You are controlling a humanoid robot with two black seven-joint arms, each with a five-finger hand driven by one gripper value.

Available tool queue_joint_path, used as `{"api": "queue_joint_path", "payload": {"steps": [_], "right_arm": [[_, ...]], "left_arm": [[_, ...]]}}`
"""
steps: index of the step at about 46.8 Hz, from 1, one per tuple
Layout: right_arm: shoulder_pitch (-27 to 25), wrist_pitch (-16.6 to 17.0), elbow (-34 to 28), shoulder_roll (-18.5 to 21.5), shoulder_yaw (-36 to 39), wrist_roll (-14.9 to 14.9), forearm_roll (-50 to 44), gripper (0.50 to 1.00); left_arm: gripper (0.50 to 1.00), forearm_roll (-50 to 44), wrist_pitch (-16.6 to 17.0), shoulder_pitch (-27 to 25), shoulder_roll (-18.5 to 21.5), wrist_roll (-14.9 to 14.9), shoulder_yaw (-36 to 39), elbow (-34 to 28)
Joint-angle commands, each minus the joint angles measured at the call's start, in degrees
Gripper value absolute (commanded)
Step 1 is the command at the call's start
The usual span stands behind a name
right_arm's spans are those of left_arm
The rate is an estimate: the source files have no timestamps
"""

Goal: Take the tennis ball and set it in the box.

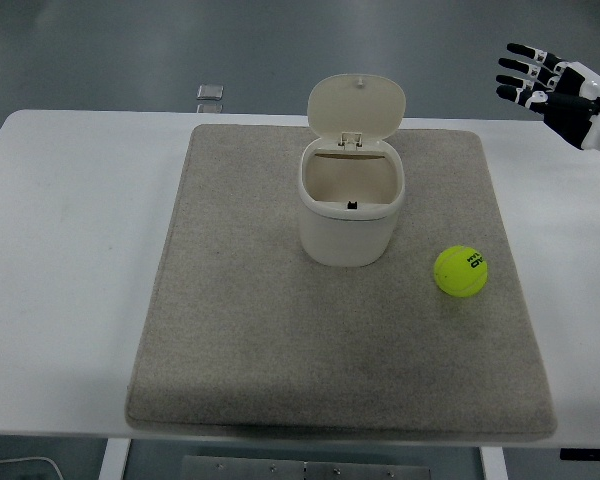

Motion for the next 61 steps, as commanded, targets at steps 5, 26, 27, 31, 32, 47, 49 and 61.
{"api": "queue_joint_path", "payload": {"steps": [5,26,27,31,32,47,49,61], "right_arm": [[-0.29,1.39,0.63,-2.14,-0.43,2.79,-4.42,0.915],[-0.47,9.56,2.56,-8.64,-0.78,11.66,-26.74,0.915],[-0.47,10.01,3.26,-9.17,-0.87,12.63,-28.32,0.915],[-0.47,10.62,6.33,-11.89,-1.22,16.32,-34.04,0.915],[-0.47,10.62,7.04,-12.42,-1.31,17.03,-35.1,0.913],[-3.46,9.92,19.96,-19.37,-4.12,22.22,-44.24,0.913],[-4.07,9.31,21.71,-19.72,-4.12,22.66,-45.73,0.915],[-8.02,4.04,27.17,-19.28,-4.83,22.92,-52.94,0.913]], "left_arm": [[0.992,0.0,0.0,0.01,0.0,0.03,0.0,0.0],[0.992,0.0,0.0,0.01,0.0,0.03,0.0,0.0],[0.992,0.0,0.0,0.01,0.0,0.03,0.0,0.0],[0.992,0.0,0.0,0.01,0.0,0.03,0.0,0.0],[0.992,0.0,0.0,0.01,0.0,0.03,0.0,0.0],[0.992,0.0,0.0,0.01,0.0,0.03,0.0,0.0],[0.992,0.0,0.0,0.01,0.0,0.03,0.0,0.0],[0.992,0.0,0.0,0.01,0.0,0.03,0.0,0.0]]}}
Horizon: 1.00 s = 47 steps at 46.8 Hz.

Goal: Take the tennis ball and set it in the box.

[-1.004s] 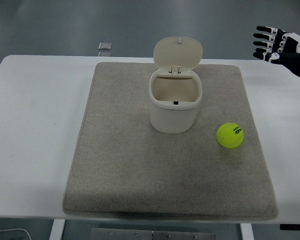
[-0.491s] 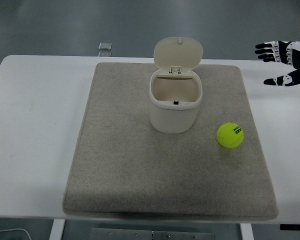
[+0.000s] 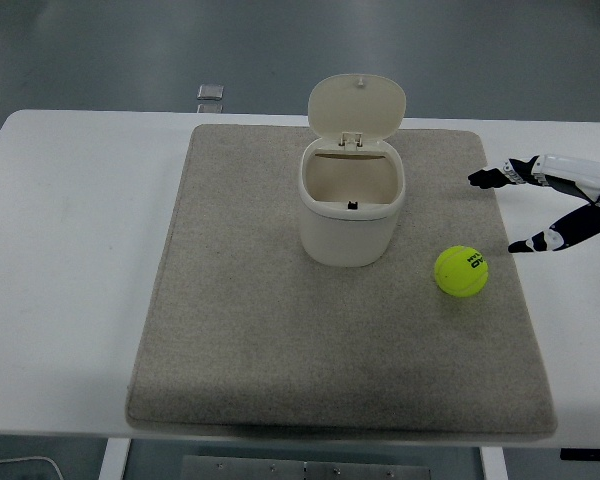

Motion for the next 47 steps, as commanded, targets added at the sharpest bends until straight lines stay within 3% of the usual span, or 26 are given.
{"api": "queue_joint_path", "payload": {"steps": [1,16,47], "right_arm": [[-1.34,-2.19,0.87,0.74,-0.06,-0.01,-2.78,0.915],[-3.9,-12.39,2.28,1.97,-5.86,-0.01,-7.97,0.913],[-5.74,-16.52,1.84,3.29,-6.39,-0.01,-9.99,0.909]], "left_arm": [[0.992,0.0,0.0,-0.01,0.0,0.05,0.0,0.0],[0.992,0.0,0.0,-0.01,0.0,-0.03,0.0,0.0],[0.992,0.0,0.0,-0.01,0.0,-0.03,0.0,0.0]]}}
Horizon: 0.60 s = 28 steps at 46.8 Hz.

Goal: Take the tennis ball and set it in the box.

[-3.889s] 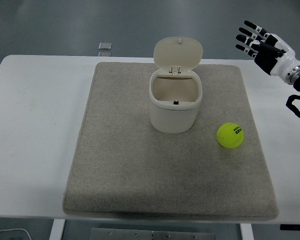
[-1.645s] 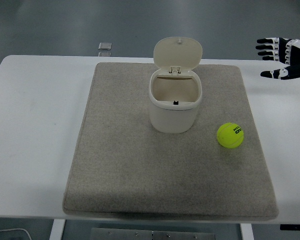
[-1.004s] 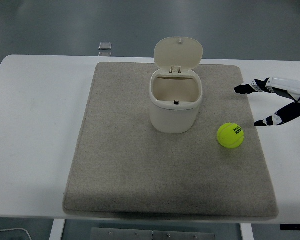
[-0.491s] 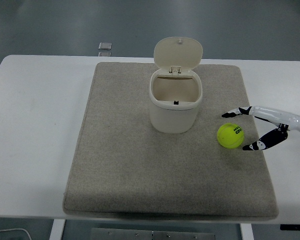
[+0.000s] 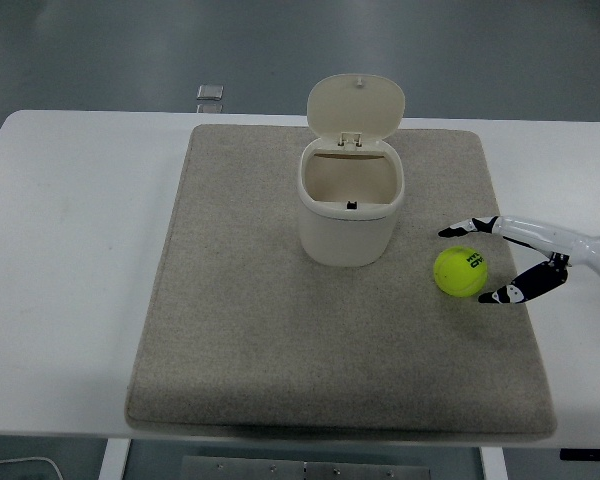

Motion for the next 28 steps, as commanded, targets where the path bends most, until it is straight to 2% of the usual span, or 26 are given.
{"api": "queue_joint_path", "payload": {"steps": [1,9,15,19,23,25,28], "right_arm": [[-0.26,-0.62,-0.29,0.03,-0.01,0.0,-0.9,0.907],[-0.26,-0.7,-0.64,0.82,0.08,0.0,-0.9,0.899],[-0.26,-0.79,-0.65,1.0,0.17,0.0,-0.9,0.864],[-0.18,-0.7,-0.73,1.43,0.17,0.0,-0.99,0.809],[-0.17,-0.7,-1.17,1.79,0.08,0.0,-1.52,0.721],[-0.17,-0.7,-1.26,1.87,-0.01,0.0,-1.78,0.701],[-0.17,-0.7,-1.44,1.96,-0.01,0.0,-1.78,0.697]], "left_arm": [[0.992,0.0,0.0,0.0,0.0,-0.06,0.0,0.0],[0.992,0.0,0.0,0.0,0.0,0.03,0.0,0.0],[0.992,0.0,0.0,0.0,0.0,-0.06,0.0,0.0],[0.992,0.0,0.0,0.0,0.0,0.03,0.0,0.0],[0.992,0.0,0.0,0.0,0.0,0.03,0.0,0.0],[0.992,0.0,0.0,0.0,0.0,0.03,0.0,0.0],[0.992,0.0,0.0,0.0,0.0,0.03,0.0,0.0]]}}
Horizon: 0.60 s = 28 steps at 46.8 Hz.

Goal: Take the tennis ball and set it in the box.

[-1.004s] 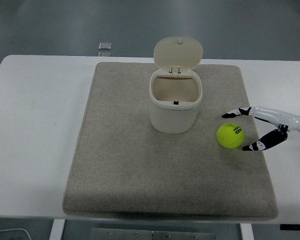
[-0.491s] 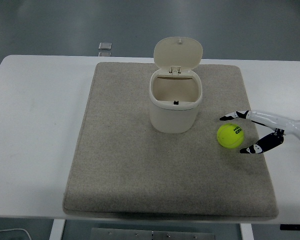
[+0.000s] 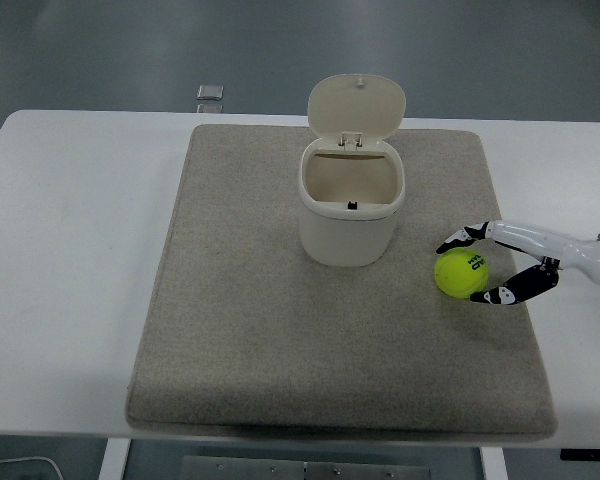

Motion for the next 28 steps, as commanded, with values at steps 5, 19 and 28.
{"api": "queue_joint_path", "payload": {"steps": [5,19,28], "right_arm": [[0.01,0.03,-0.29,0.12,-0.04,0.0,-0.08,0.697],[2.38,1.52,-0.12,-0.93,2.77,3.42,0.54,0.535],[4.84,5.47,0.76,-2.6,6.02,3.8,0.8,0.5]], "left_arm": [[0.992,0.0,0.0,-0.01,0.0,0.01,0.0,0.0],[0.992,0.0,0.0,-0.01,0.0,0.01,0.0,0.0],[0.992,0.0,0.0,-0.01,0.0,-0.07,0.0,0.0]]}}
